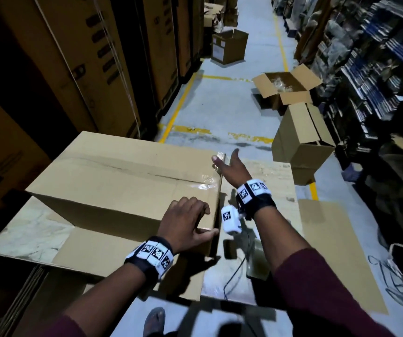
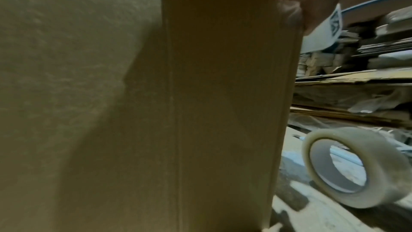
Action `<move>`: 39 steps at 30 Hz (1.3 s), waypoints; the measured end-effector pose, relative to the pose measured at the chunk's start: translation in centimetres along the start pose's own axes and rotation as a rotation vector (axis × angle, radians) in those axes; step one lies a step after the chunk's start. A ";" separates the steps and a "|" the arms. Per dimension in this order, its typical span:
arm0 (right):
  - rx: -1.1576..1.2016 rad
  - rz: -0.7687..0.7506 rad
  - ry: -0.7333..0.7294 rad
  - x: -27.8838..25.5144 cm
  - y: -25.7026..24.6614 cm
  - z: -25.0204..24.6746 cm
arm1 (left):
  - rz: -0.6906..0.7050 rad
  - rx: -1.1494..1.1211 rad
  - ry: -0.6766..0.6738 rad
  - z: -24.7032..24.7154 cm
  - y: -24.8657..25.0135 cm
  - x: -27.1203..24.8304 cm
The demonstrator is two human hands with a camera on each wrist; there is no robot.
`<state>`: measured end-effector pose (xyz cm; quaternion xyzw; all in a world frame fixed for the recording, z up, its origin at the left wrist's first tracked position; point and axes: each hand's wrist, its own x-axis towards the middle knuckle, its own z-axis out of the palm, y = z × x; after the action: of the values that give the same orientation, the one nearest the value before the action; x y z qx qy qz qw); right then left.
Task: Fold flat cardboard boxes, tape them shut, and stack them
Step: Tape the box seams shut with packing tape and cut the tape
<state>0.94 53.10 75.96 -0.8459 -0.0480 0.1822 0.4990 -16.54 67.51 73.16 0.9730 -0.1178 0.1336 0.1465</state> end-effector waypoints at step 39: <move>-0.625 -0.563 0.247 -7.5 -3.1 14.6 | -0.700 -0.049 -0.384 -10.8 -26.2 1.7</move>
<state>-10.94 64.75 74.25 -0.9256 -0.2695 -0.0868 0.2512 -10.40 94.91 76.95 0.9579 0.1926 -0.1115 0.1817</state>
